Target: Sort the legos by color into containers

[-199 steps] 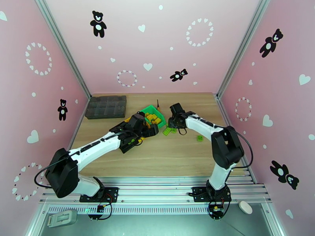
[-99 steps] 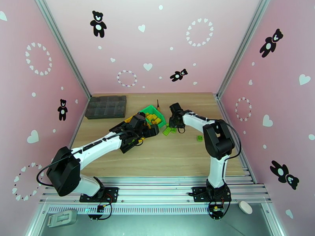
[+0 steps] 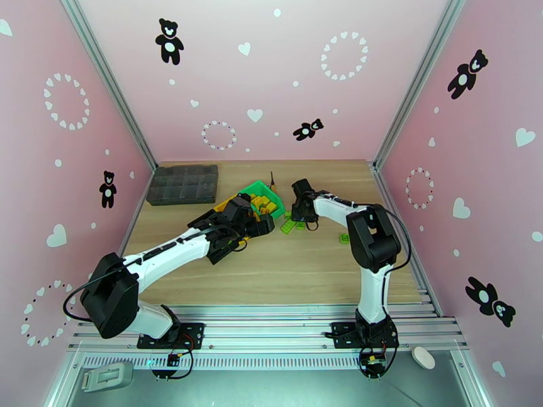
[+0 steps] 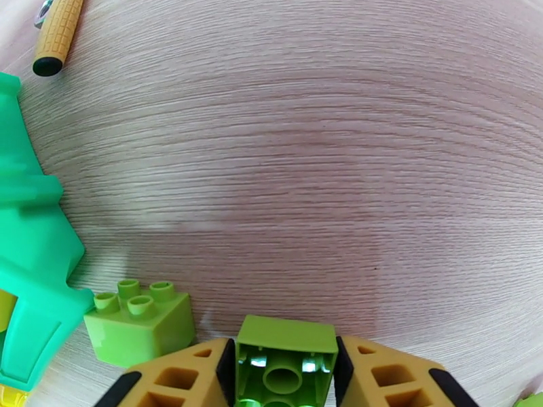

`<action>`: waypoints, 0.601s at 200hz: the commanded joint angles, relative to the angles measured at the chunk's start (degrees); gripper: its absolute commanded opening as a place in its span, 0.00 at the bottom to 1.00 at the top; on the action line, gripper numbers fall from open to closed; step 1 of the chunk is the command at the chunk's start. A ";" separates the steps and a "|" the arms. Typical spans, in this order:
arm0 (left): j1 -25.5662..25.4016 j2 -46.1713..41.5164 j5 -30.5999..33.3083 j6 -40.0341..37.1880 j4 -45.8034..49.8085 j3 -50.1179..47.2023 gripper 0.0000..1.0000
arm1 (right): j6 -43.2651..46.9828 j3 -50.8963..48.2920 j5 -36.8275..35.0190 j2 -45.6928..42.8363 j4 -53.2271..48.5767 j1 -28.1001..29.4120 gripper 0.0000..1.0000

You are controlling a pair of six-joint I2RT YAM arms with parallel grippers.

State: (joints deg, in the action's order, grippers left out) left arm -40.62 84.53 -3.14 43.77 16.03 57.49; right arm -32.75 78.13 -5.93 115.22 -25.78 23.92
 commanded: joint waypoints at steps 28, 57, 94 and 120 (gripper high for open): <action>-0.16 -3.37 2.91 -1.12 2.57 0.03 0.98 | -0.69 -3.20 0.31 -4.84 0.37 0.03 0.31; 0.84 -4.95 3.45 -1.84 3.77 0.12 0.98 | -0.95 -5.32 0.87 -9.35 0.58 0.08 0.29; 5.12 -8.78 2.72 -2.45 4.82 -1.69 0.98 | -1.07 -5.84 3.32 -13.25 0.68 3.31 0.29; 9.45 -12.32 1.86 -2.84 5.74 -3.82 0.98 | -0.80 -2.69 5.68 -12.32 0.33 8.60 0.28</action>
State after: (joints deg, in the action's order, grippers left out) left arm -34.50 75.77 -1.02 42.22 19.35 55.79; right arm -33.28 72.84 -3.38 103.20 -24.73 27.62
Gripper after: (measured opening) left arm 0.982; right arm 0.328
